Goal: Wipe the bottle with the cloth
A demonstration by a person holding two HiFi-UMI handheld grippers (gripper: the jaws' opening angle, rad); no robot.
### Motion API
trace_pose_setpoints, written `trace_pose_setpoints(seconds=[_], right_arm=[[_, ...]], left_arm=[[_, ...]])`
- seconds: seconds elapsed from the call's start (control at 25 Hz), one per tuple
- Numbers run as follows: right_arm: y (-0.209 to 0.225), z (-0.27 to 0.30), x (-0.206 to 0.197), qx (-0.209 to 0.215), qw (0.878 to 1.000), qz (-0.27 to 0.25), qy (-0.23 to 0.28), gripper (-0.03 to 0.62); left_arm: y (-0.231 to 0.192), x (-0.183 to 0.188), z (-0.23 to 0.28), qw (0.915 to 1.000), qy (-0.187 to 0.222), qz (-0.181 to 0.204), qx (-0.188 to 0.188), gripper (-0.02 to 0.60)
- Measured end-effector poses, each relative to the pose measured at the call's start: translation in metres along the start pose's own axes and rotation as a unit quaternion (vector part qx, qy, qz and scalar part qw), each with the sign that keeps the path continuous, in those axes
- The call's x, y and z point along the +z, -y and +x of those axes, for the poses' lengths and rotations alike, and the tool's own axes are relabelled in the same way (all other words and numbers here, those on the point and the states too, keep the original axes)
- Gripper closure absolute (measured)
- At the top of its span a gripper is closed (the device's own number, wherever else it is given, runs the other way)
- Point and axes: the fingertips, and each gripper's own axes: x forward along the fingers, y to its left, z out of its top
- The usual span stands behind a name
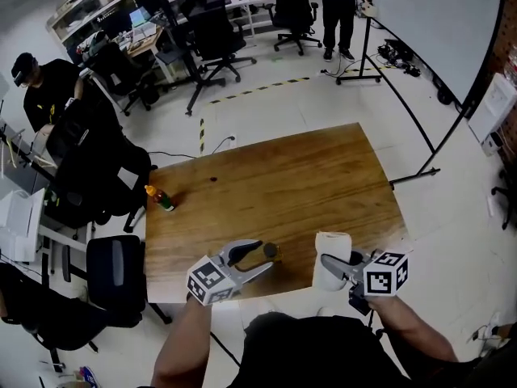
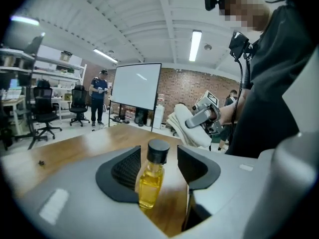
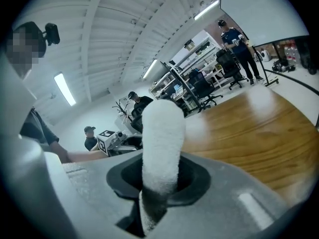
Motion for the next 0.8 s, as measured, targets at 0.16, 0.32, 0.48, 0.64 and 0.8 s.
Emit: trace_pose_setpoints(seconds=[0.16,0.32,0.48,0.64,0.8], right_arm=[[-0.017,-0.006,-0.009,0.028,0.999,-0.014,-0.011,0.520],[-0.026,-0.011,-0.036,0.050,0.998,-0.022,-0.036,0.520],[-0.017,-0.021,-0.077,0.053,0.996,-0.008,-0.075,0.520],[-0.028,-0.019,-0.097,0.082,0.992,0.006,-0.094,0.520],[-0.057,-0.025,-0.097,0.090,0.992,-0.030,-0.088,0.520]], left_arm=[[0.017,-0.006,-0.041,0.9918,0.055,-0.072,0.090,0.341],[0.044,-0.044,-0.073,0.9522,0.102,-0.211,0.196,0.533],[0.094,-0.114,-0.073,0.8889,0.011,-0.354,0.290,0.565],[0.127,-0.129,-0.087,0.8396,0.026,-0.428,0.334,0.565],[0.137,-0.118,-0.098,0.8540,0.031,-0.396,0.336,0.565]])
